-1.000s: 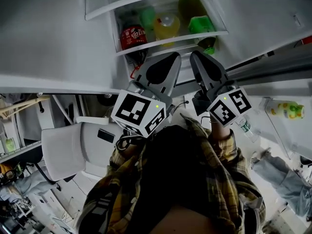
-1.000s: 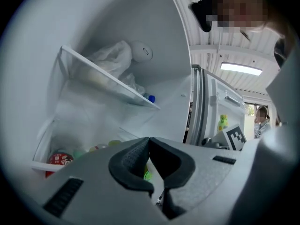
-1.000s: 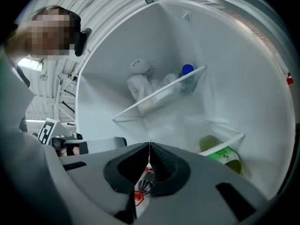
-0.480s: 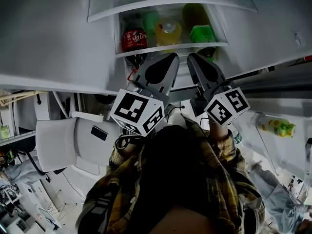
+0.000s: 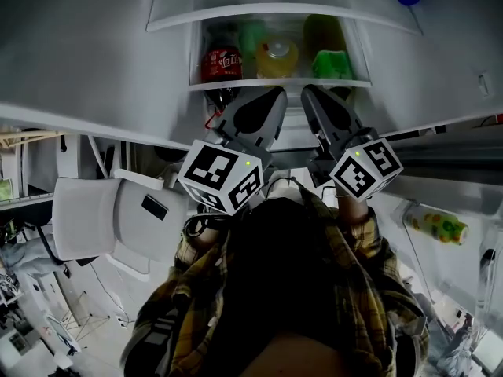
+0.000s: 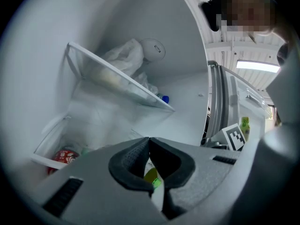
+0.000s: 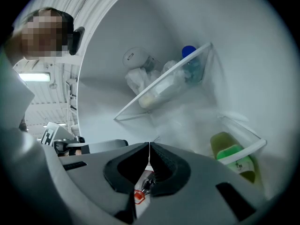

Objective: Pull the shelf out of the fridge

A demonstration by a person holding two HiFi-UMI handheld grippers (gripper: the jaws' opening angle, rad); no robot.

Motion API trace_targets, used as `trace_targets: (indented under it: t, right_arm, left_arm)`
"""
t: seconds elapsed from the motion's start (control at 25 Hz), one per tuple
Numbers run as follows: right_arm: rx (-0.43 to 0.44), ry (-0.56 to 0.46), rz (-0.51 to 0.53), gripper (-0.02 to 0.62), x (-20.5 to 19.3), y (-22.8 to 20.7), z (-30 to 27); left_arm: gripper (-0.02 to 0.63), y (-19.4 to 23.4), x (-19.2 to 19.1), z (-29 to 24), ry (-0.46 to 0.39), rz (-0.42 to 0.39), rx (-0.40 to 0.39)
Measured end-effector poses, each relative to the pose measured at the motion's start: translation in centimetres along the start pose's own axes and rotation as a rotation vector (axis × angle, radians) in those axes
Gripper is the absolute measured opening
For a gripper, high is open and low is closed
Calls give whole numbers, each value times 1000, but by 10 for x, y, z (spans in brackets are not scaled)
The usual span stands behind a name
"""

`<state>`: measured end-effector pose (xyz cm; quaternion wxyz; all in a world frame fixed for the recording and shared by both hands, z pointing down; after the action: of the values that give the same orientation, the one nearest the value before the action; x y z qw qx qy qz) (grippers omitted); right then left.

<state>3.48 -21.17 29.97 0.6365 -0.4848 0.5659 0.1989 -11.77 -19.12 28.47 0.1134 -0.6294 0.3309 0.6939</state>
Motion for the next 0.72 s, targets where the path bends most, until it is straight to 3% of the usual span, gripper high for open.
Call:
trace_targets:
  t: [0.36, 0.72]
  right_arm:
    - [5, 44, -57, 20, -9, -5, 0]
    - [8, 70, -156, 42, -19, -10, 4]
  left_arm:
    - [5, 5, -13, 4, 31, 56, 33]
    - [37, 9, -26, 10, 13, 149, 16]
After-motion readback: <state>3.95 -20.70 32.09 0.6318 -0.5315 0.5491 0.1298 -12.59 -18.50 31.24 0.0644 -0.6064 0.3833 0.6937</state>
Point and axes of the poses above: the fingertips, and each gripper's own axes: z backward along the fingers, y to its left, x out of its top, the point moved 8 cm from there along z, backward along the fingers, and after that the axes turned 14 degrees about -x, right-handed, at the moved point
